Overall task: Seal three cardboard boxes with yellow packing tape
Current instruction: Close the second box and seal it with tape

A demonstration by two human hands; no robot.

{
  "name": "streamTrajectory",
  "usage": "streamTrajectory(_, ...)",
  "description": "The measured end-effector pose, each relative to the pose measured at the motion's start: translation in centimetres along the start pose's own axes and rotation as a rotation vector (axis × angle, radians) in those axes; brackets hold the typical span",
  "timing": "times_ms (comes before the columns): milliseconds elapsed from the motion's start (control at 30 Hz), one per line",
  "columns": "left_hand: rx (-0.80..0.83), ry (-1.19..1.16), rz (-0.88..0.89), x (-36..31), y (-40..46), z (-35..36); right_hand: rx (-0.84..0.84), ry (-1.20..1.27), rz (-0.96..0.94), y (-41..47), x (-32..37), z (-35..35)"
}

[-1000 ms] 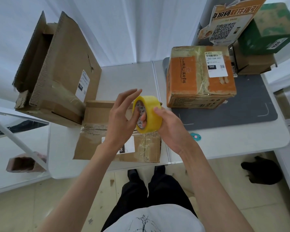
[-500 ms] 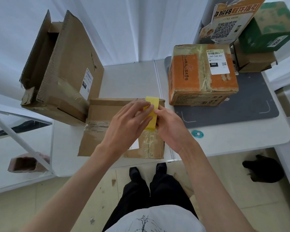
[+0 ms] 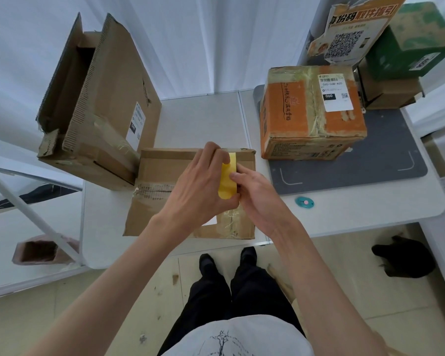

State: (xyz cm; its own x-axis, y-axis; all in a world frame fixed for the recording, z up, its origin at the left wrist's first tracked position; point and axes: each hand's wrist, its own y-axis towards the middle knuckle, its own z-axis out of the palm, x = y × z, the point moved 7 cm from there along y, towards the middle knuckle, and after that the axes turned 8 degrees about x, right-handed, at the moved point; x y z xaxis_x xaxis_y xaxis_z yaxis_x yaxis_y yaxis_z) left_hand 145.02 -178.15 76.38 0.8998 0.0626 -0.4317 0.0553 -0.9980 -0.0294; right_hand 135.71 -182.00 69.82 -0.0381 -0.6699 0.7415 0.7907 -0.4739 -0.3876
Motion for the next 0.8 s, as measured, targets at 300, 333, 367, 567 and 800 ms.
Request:
streamTrajectory(300,-0.020,-0.057,-0.087,0.1,-1.7,1.2,-0.014,0.007,0.024,-0.5,-1.4,0.8)
streamTrajectory(333,-0.019,-0.061,-0.088,0.1,-1.7,1.2,-0.014,0.001,0.030,-0.6,-1.5,0.9)
streamTrajectory(367,-0.015,-0.065,-0.091,0.2,-1.7,1.2,-0.016,-0.006,0.036,-0.6,-1.7,0.9)
streamTrajectory(567,-0.024,-0.094,-0.100,0.7,-1.8,1.8,-0.049,-0.020,0.043,-0.8,-2.8,1.0)
streamTrajectory(800,-0.031,-0.146,-0.143,1.0,-2.3,2.8,-0.087,0.077,0.044,-0.9,-4.1,1.1)
